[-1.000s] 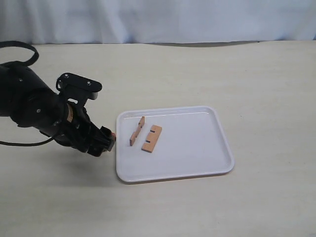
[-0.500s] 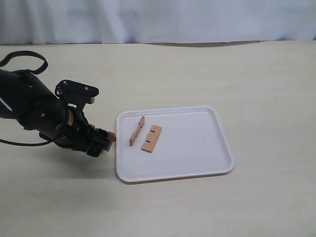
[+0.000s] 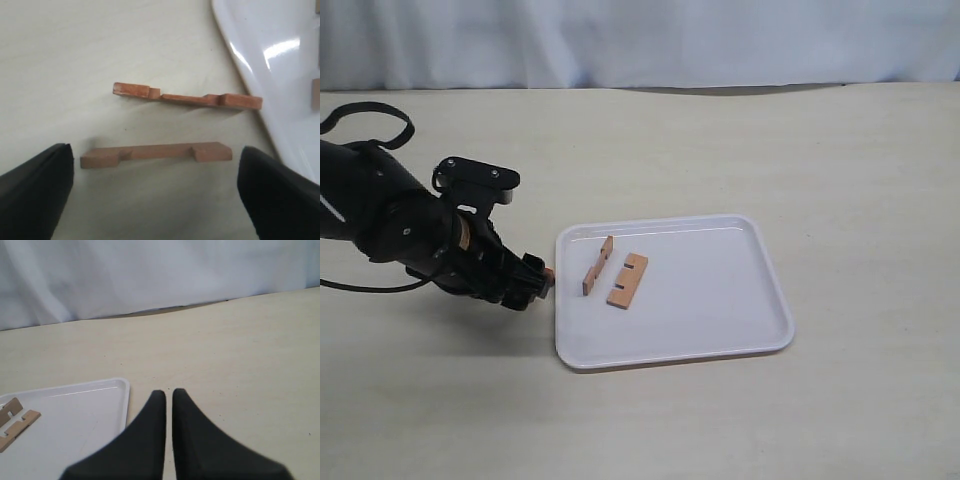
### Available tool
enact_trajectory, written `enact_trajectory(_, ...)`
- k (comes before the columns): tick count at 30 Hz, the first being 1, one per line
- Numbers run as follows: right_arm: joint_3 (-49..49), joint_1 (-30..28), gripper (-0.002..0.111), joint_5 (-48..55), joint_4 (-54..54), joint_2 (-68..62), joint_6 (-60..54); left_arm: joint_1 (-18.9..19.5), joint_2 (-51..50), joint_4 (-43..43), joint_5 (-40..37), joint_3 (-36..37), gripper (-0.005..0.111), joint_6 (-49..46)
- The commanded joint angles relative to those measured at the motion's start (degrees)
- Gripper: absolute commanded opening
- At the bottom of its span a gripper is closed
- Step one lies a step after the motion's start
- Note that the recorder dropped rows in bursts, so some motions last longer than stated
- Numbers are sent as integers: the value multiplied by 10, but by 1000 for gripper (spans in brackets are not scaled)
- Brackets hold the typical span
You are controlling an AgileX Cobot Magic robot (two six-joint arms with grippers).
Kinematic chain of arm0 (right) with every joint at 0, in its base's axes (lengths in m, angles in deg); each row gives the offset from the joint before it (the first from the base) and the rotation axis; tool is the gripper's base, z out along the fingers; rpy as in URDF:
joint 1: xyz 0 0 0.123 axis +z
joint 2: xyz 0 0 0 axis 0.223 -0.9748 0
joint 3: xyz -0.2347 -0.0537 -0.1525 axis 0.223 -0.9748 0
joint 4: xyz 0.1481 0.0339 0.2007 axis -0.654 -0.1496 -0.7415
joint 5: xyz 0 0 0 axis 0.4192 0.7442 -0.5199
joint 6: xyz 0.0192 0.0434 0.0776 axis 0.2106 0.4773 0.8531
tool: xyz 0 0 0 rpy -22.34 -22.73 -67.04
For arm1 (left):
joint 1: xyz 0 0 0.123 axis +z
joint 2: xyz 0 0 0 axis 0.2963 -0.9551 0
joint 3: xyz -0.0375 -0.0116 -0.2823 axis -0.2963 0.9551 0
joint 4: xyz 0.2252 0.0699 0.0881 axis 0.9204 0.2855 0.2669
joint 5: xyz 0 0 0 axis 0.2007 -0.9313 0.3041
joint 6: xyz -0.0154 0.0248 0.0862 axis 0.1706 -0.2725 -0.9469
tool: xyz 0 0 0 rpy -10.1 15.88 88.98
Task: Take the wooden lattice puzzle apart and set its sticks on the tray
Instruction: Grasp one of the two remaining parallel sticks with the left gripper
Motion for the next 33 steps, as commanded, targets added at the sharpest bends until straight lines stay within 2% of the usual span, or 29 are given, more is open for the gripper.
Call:
enact_trajectory(1, -2, -2, 5, -7, 1, -5, 0, 0, 0, -9, 10, 2, 82, 4)
enact_trajectory(13, -2, -2, 5, -7, 1, -5, 0, 0, -15, -14, 6, 2, 82, 23)
enact_trajectory(21, -2, -2, 5, -7, 1, -5, 0, 0, -29, -13, 30, 2, 81, 30)
enact_trajectory(23, -2, -2, 5, -7, 1, -5, 0, 0, -29, -12, 36, 2, 74, 30)
enact_trajectory(24, -2, -2, 5, -7, 1, -5, 0, 0, -29, -12, 38, 2, 66, 30)
enact_trajectory(29, -2, -2, 5, -7, 1, -5, 0, 0, -18, 2, 28, 2, 11, 30)
enact_trajectory(30, -2, -2, 5, -7, 1, -5, 0, 0, -13, 5, 21, 2, 4, 30)
enact_trajectory(31, -2, -2, 5, -7, 1, -5, 0, 0, -3, 10, 8, 2, 0, 23)
enact_trajectory(33, -2, -2, 5, -7, 1, -5, 0, 0, 18, 14, -11, 2, 0, 16)
